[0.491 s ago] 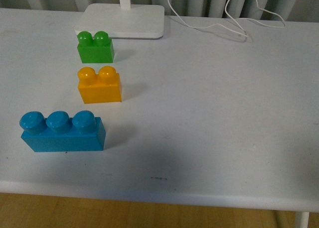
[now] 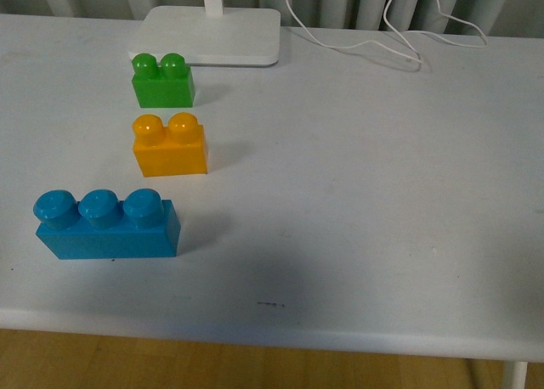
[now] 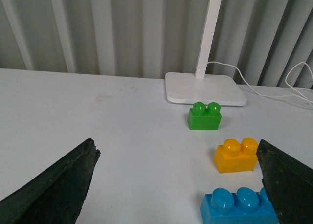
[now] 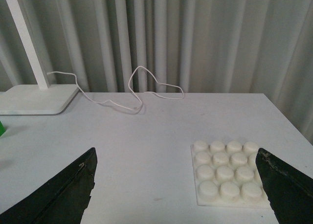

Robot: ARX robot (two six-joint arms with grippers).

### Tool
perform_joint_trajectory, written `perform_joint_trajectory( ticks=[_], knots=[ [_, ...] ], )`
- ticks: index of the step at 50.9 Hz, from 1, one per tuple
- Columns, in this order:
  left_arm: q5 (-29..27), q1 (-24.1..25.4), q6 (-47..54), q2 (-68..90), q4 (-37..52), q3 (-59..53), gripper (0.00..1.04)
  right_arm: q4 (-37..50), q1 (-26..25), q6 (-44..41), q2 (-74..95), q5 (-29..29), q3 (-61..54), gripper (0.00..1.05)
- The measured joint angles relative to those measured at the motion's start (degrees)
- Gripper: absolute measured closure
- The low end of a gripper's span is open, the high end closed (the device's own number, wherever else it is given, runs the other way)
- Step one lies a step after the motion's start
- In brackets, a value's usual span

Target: Insert yellow block into base center

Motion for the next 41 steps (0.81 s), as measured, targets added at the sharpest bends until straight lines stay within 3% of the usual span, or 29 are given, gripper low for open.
perform_joint_trajectory(
  ticks=[16,19,27,33,41],
  knots=[
    [0.00,0.00,0.00,0.00,0.00,0.00,0.06,-0.90,0.39,0.35,0.46,0.87,0.22,0.09],
    [0.00,0.00,0.00,0.00,0.00,0.00,0.06,-8.09,0.63,1.14,9.11,3.52,4.68,0.09],
    [0.00,0.00,0.00,0.00,0.00,0.00,0.06,-5.88,-3.58,-2.78,41.64,0.42,20.11,0.09],
    [0.02,0.00,0.00,0.00,0.00,0.00,0.06,-9.16,-5.75,-8.50,63.95,0.74,33.64,0.09],
    [0.02,0.00,0.00,0.00,0.00,0.00,0.06,-11.67,-7.13,-12.59,79.82,2.58,44.13,0.09]
  ],
)
